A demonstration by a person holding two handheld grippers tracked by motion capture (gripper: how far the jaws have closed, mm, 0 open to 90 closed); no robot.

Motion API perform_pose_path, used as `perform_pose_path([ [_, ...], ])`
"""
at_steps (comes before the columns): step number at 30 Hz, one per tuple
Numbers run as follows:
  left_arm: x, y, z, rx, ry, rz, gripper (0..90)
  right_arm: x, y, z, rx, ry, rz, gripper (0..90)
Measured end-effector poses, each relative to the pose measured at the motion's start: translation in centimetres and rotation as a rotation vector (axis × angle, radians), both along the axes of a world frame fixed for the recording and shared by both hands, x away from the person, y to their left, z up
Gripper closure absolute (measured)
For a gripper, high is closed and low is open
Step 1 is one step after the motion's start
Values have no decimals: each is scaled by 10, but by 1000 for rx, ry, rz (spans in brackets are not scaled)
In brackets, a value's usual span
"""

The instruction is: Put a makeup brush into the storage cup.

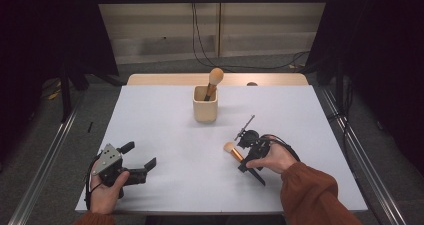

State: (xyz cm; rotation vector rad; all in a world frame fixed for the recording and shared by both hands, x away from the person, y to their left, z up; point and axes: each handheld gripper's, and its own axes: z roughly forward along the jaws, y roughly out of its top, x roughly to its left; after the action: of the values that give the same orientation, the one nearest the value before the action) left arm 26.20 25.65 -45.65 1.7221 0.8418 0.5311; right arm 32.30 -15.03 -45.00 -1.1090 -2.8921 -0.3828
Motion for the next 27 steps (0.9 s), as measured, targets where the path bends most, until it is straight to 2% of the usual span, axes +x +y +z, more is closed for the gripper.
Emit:
perform_pose_path([
  [1,0,0,0,-1,3,5,31,0,2,0,-9,9,4,367],
  [6,1,2,0,1,2,19,32,1,10,0,-65,4,10,405],
  [9,1,2,0,2,5,18,32,0,16,0,-115,-9,19,430],
  [16,0,1,-1,9,4,16,32,3,21,1,-141,16,11,503],
  [21,0,1,-1,16,3,7,32,0,25,2,-138,20,31,653],
  [22,0,1,-1,14,6,7,31,1,25,3,-139,33,31,683],
  [27,0,0,-1,18,3,1,31,3,23,2,-129,30,24,754],
])
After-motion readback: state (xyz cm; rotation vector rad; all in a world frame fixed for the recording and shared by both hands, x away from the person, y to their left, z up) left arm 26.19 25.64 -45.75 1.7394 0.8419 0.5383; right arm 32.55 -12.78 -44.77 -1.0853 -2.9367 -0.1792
